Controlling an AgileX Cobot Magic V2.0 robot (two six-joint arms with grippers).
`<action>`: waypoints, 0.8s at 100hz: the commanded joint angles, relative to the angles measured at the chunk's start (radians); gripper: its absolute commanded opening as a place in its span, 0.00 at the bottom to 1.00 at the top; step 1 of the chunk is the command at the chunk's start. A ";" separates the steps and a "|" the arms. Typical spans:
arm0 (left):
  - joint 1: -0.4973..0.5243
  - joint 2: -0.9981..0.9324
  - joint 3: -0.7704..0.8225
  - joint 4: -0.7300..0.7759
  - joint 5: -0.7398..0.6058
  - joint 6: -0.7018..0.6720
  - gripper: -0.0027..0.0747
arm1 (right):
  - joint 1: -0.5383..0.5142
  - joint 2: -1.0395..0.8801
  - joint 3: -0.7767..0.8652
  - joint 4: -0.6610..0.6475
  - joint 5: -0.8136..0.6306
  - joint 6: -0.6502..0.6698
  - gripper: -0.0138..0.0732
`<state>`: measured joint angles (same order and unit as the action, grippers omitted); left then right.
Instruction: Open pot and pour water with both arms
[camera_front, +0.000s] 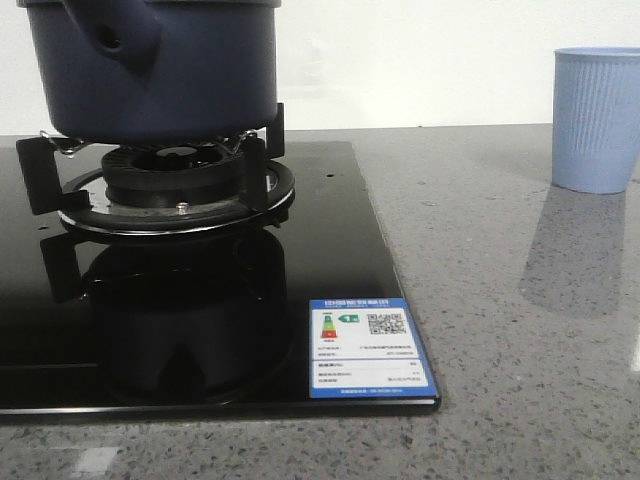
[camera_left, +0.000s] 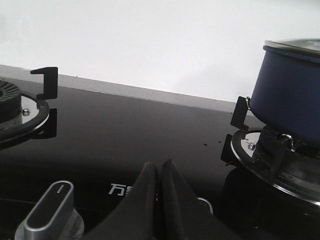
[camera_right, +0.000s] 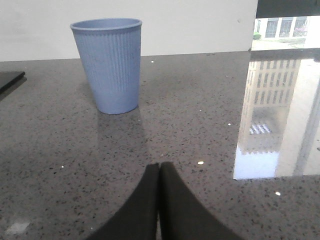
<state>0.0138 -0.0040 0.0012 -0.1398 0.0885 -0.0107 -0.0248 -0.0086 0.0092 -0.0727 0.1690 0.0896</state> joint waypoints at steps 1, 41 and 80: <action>0.001 -0.027 0.032 -0.005 -0.077 -0.003 0.01 | -0.002 -0.019 0.029 -0.012 -0.074 -0.006 0.08; 0.001 -0.027 0.032 -0.005 -0.077 -0.003 0.01 | -0.002 -0.019 0.029 -0.033 -0.074 -0.008 0.08; 0.001 -0.027 0.032 -0.005 -0.077 -0.003 0.01 | -0.002 -0.019 0.027 -0.163 -0.072 -0.011 0.08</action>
<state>0.0138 -0.0040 0.0012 -0.1398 0.0885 -0.0107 -0.0248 -0.0086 0.0092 -0.2181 0.1690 0.0876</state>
